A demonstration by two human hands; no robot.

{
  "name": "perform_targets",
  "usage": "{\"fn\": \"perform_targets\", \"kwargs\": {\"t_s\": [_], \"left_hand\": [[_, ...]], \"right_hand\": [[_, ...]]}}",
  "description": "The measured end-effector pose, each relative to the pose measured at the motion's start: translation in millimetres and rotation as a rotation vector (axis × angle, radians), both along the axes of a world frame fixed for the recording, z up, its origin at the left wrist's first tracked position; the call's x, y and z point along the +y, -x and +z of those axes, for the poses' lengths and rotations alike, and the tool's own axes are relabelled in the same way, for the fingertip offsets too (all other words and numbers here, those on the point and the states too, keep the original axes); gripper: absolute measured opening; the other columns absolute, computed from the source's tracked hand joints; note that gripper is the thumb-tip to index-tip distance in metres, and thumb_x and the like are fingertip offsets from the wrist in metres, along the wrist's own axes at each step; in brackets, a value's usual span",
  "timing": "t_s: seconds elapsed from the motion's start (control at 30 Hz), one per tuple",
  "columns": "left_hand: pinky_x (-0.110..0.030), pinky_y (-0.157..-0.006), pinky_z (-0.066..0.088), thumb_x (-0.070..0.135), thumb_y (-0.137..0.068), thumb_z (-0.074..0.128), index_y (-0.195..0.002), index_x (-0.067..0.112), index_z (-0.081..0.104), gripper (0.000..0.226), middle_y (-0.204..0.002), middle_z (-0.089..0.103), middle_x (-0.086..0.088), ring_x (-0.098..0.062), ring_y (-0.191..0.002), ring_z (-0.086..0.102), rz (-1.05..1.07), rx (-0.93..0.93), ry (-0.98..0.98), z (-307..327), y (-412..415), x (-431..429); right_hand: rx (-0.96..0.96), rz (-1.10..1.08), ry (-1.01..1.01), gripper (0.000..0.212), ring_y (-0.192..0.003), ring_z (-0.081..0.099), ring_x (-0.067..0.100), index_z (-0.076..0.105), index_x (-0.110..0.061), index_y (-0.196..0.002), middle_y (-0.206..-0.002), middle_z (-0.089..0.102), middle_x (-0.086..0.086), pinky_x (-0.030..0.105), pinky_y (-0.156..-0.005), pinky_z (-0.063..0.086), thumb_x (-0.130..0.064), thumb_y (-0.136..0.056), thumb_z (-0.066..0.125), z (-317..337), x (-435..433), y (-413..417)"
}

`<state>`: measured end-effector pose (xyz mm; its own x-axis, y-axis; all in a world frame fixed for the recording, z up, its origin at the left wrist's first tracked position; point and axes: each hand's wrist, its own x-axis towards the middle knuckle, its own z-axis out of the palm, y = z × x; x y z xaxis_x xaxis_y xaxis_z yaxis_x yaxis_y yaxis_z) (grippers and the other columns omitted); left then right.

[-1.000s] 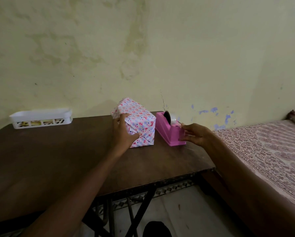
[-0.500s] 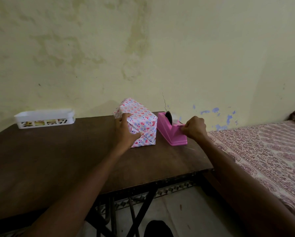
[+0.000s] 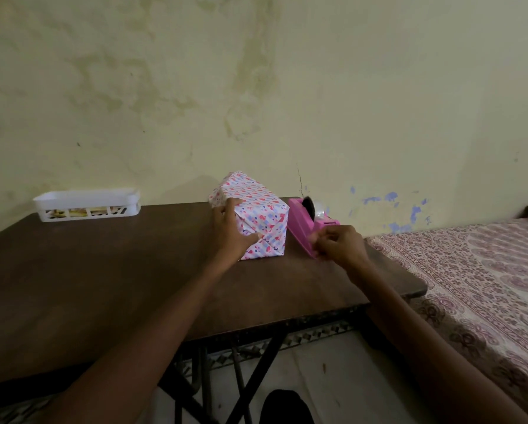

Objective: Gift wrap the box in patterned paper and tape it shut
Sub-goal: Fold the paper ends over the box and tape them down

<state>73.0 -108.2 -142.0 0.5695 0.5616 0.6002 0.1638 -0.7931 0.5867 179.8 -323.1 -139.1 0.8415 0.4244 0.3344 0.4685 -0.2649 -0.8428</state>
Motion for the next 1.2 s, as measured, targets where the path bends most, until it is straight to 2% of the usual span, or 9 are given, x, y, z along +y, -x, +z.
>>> {"fn": "perform_targets", "kwargs": {"t_s": [0.1,0.27,0.5,0.67,0.8,0.9,1.03,1.2], "left_hand": [[-0.032,-0.094,0.043,0.043,-0.066,0.084,-0.134,0.026,0.036,0.085,-0.143,0.033,-0.009,-0.024,-0.128,0.04,-0.006,0.004,0.002,0.7,1.3,-0.6],[-0.025,-0.089,0.038,0.046,-0.066,0.083,-0.134,0.027,0.035,0.085,-0.144,0.032,-0.008,-0.023,-0.129,0.039,-0.006,0.005,-0.015,0.6,0.9,2.0],[-0.026,-0.085,0.038,0.052,-0.064,0.082,-0.134,0.028,0.036,0.088,-0.142,0.032,-0.009,-0.024,-0.128,0.039,-0.043,-0.016,0.002,-2.5,0.6,5.8],[-0.026,-0.083,0.038,0.051,-0.065,0.081,-0.133,0.026,0.038,0.084,-0.139,0.034,-0.01,-0.025,-0.125,0.042,-0.055,-0.028,-0.014,-2.9,1.7,7.3],[-0.033,-0.088,0.045,0.051,-0.067,0.081,-0.133,0.028,0.037,0.083,-0.138,0.035,-0.01,-0.026,-0.126,0.042,-0.053,-0.017,-0.021,-3.7,3.2,9.0],[-0.034,-0.089,0.045,0.052,-0.068,0.079,-0.134,0.029,0.037,0.082,-0.139,0.035,-0.01,-0.026,-0.126,0.041,-0.051,-0.008,-0.031,-2.9,4.1,8.8],[-0.029,-0.083,0.042,0.05,-0.068,0.08,-0.133,0.028,0.039,0.08,-0.136,0.037,-0.01,-0.026,-0.123,0.043,-0.066,-0.025,-0.026,-2.3,4.7,8.5],[-0.029,-0.086,0.043,0.05,-0.069,0.08,-0.133,0.026,0.038,0.08,-0.138,0.036,-0.011,-0.026,-0.125,0.042,-0.053,-0.01,-0.038,-1.8,3.6,9.3]], "right_hand": [[0.106,0.175,-0.1,0.008,-0.061,0.063,0.014,0.07,-0.005,-0.082,-0.072,0.07,0.01,0.022,-0.057,0.054,-0.01,-0.088,0.069,-2.1,17.2,19.0],[0.143,0.304,-0.164,0.007,-0.062,0.062,0.012,0.072,-0.009,-0.088,-0.072,0.07,0.004,0.023,-0.057,0.051,-0.013,-0.09,0.067,-11.0,48.9,31.6],[0.111,0.241,-0.266,0.008,-0.063,0.065,0.011,0.074,-0.01,-0.095,-0.079,0.074,0.006,0.02,-0.054,0.05,-0.012,-0.091,0.068,-18.0,77.0,35.7],[0.153,0.261,-0.278,0.01,-0.068,0.068,0.016,0.073,-0.009,-0.096,-0.082,0.074,0.009,0.026,-0.062,0.056,-0.015,-0.092,0.066,-19.0,84.0,33.9],[0.172,0.221,-0.3,0.012,-0.068,0.069,0.019,0.074,-0.009,-0.094,-0.08,0.073,0.01,0.029,-0.065,0.057,-0.018,-0.092,0.067,-20.8,89.5,34.9],[0.182,0.177,-0.309,0.012,-0.069,0.071,0.021,0.075,-0.01,-0.09,-0.077,0.074,0.008,0.032,-0.068,0.06,-0.02,-0.091,0.068,-20.9,93.8,36.2],[0.22,0.136,-0.307,0.011,-0.063,0.07,0.014,0.075,-0.01,-0.085,-0.074,0.074,0.006,0.023,-0.06,0.057,-0.018,-0.09,0.07,-17.0,95.7,38.9],[0.262,0.093,-0.268,0.013,-0.058,0.067,0.008,0.075,-0.009,-0.082,-0.072,0.073,0.004,0.019,-0.056,0.054,-0.02,-0.088,0.072,-11.0,98.5,38.8]]}}
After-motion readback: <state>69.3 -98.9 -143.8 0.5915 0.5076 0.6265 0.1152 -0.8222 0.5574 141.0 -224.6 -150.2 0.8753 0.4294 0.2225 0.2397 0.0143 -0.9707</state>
